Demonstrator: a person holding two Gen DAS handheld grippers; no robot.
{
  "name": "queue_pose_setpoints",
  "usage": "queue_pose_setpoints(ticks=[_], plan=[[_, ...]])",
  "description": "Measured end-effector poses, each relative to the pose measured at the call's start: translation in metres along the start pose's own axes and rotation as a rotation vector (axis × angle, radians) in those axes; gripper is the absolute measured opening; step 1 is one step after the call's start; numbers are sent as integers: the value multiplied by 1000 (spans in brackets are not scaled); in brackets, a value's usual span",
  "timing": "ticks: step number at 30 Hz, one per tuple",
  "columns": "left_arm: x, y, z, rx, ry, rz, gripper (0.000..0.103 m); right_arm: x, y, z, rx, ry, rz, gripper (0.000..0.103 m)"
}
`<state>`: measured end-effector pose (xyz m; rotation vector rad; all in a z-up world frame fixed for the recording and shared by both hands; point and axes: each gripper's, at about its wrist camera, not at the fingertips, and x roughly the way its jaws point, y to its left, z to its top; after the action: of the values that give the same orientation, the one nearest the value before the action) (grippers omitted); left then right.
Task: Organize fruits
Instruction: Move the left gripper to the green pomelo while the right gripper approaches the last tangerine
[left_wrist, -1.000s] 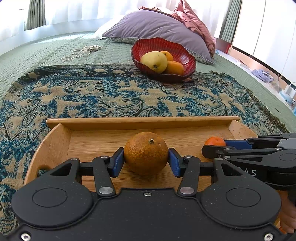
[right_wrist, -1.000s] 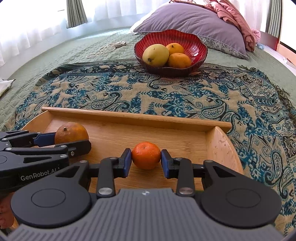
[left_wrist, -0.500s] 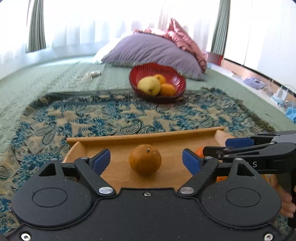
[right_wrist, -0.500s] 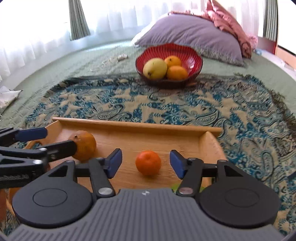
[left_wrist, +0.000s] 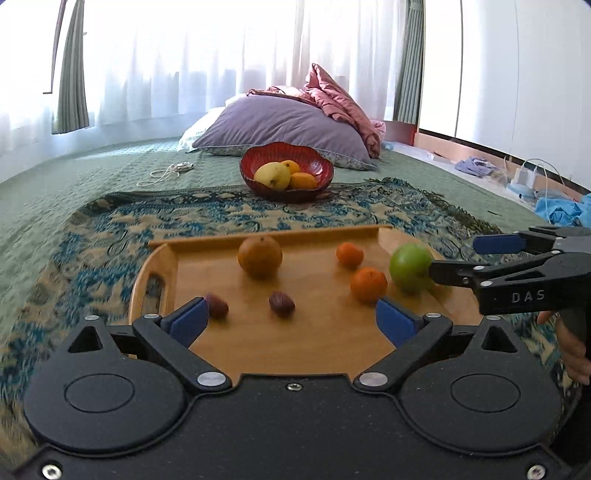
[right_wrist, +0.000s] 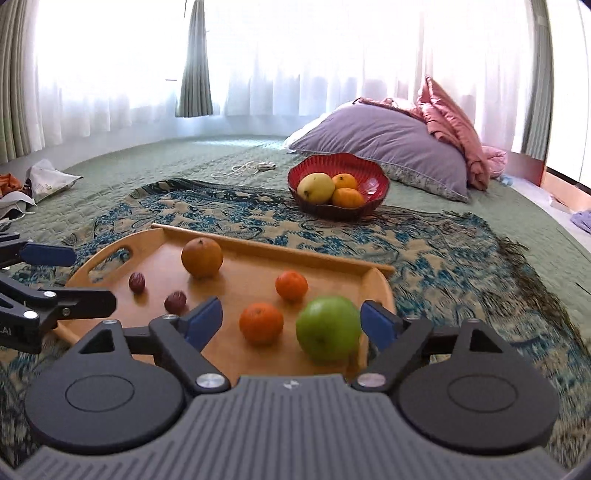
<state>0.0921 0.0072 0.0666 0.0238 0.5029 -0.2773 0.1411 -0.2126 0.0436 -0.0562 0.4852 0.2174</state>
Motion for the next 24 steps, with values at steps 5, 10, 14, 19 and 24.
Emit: queue_pose_setpoints(ticks=[5,10,14,19,24], plan=[[-16,-7,-26,-39,6,0,99,-23,0,-35,24,-38,-25,98],[-20,-12,-45,-49,5,24,101,-32,3,-63,15,-31,-52,102],[-19,-20,-56,-39,18,31,102,-32,4,-77,28,-24,-65,102],[-13,-29,-68,-18,40,44,102,-30,2,-91,82,-11,-67,103],[-9,-35,-74,-8,44,56,102,-24,4,-100,104,-11,-84,103]])
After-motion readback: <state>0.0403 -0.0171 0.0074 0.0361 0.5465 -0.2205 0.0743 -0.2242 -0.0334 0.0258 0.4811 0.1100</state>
